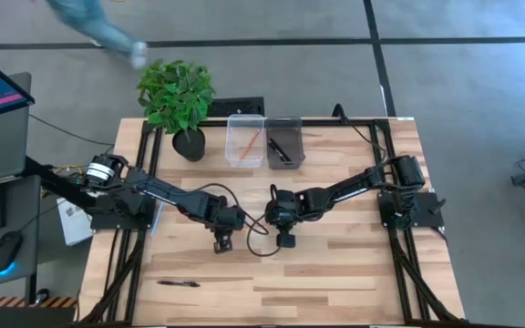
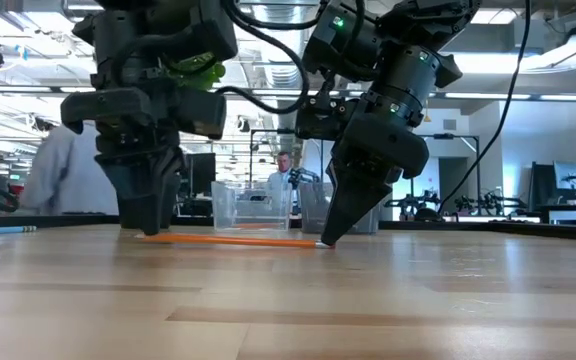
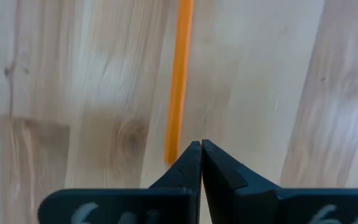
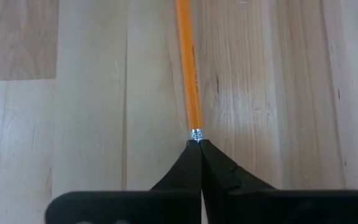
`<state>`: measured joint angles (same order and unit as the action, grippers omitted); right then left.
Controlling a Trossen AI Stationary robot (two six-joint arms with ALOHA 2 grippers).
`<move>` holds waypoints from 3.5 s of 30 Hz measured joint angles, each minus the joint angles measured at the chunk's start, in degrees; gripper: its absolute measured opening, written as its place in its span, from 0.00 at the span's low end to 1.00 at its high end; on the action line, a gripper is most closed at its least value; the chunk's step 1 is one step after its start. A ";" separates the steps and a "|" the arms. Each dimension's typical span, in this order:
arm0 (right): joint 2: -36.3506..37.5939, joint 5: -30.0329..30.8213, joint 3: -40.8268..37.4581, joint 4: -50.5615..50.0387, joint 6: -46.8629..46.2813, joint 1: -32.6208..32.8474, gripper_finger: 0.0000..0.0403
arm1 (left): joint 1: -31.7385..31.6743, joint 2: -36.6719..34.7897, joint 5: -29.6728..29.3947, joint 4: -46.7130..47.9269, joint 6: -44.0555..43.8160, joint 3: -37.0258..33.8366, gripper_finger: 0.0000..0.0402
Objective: Sort pens & pencils
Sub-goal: Put the orange pencil into the transparent bin
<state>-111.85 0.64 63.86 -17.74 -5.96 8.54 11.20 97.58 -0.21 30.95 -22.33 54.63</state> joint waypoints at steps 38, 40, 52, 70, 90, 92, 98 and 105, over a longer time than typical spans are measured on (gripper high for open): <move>0.00 -0.74 -0.07 -0.07 -0.04 0.00 0.08 | -1.36 3.77 -0.49 1.73 4.96 0.39 0.24; 0.00 -0.76 -0.07 -0.13 -0.05 0.00 0.06 | -1.80 4.34 -0.17 2.01 5.11 0.44 0.23; 0.00 -0.79 -0.07 -0.14 -0.02 0.00 0.08 | -1.49 2.14 1.63 4.06 10.90 4.35 0.20; 0.00 -0.79 -0.07 -0.21 -0.04 0.00 0.06 | -1.73 2.01 -2.20 5.21 11.84 3.83 0.20; 0.00 -0.76 -0.11 0.02 -0.04 0.00 0.05 | -2.89 3.43 -2.16 2.54 9.05 0.25 0.20; 0.00 -0.76 -0.27 0.25 -0.07 0.00 0.07 | -2.91 4.01 -2.09 2.68 9.05 0.42 0.19; 0.00 -0.74 -0.35 0.44 -0.03 0.00 0.05 | -2.92 4.89 -2.16 2.55 8.50 0.55 0.08; 0.00 -0.64 -0.37 0.52 -0.04 0.02 0.07 | -2.93 4.92 -2.23 2.51 5.57 0.49 0.02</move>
<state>-111.85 0.01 63.49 -17.21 -6.00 8.56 8.27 102.50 -2.45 33.46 -16.76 55.12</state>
